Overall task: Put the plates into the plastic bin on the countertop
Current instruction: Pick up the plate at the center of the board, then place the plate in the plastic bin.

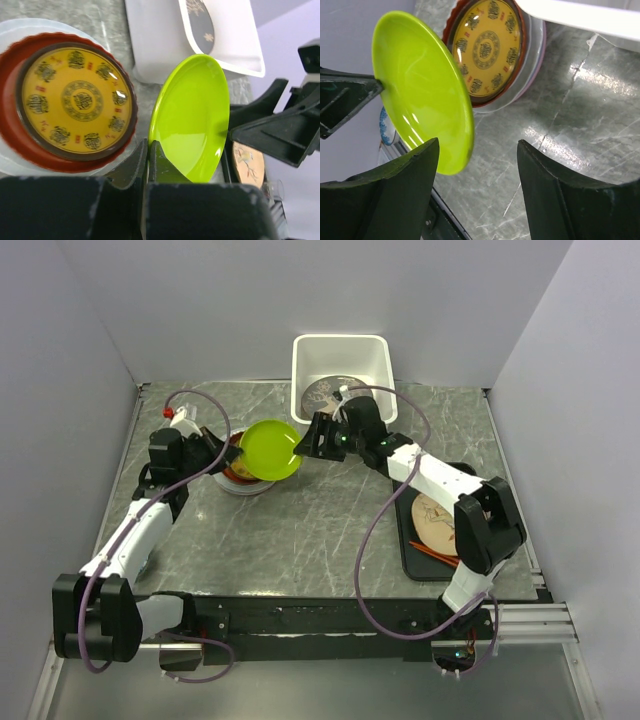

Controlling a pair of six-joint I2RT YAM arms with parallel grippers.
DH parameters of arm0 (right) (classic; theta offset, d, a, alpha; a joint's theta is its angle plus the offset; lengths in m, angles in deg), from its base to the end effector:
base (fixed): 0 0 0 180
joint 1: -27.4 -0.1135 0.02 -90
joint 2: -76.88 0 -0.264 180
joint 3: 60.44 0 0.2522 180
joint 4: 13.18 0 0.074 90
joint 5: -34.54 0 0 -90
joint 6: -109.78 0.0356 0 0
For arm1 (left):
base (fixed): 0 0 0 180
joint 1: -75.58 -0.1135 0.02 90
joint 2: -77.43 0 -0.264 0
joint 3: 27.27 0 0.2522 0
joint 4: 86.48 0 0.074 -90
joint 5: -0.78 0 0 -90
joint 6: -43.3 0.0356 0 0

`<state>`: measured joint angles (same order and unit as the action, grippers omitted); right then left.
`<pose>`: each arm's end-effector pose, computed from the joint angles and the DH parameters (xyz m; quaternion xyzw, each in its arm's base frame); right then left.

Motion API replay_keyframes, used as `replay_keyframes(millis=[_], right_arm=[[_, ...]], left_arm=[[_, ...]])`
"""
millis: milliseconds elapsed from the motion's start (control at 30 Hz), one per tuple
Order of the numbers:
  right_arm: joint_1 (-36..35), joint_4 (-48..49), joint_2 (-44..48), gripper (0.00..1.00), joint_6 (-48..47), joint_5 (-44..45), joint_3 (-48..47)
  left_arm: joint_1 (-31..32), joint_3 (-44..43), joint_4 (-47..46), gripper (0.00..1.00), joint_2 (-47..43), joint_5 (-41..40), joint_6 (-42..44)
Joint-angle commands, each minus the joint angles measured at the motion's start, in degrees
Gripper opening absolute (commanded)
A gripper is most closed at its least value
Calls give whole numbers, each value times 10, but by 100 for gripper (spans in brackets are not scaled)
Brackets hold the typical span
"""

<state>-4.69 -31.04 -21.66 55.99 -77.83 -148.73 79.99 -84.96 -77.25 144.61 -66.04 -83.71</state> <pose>0.3331 0.2249 0.2793 -0.0694 0.8444 0.4209 0.3241 0.2656 -0.0345 0.2810 -0.1111 0.7970 -0.3546 0.4762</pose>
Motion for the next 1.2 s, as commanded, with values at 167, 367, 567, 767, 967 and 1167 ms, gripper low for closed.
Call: replay_keyframes(millis=[167, 367, 567, 767, 967, 1167], right_arm=[[-2, 39, 32, 66, 11, -27, 13], [-2, 59, 24, 58, 15, -47, 11], [-3, 80, 24, 53, 23, -64, 19], [-3, 94, 27, 29, 27, -79, 26], [-2, 99, 26, 0, 29, -87, 29], [-2, 108, 27, 0, 31, -92, 39]], left_arm=[[0, 16, -80, 1, -14, 78, -10], [0, 19, -93, 1, -15, 91, -17], [0, 16, -94, 1, -10, 105, -17], [0, 22, -89, 1, -20, 101, -17], [0, 16, -57, 1, -35, 80, -3], [0, 14, -25, 17, -52, 48, 9]])
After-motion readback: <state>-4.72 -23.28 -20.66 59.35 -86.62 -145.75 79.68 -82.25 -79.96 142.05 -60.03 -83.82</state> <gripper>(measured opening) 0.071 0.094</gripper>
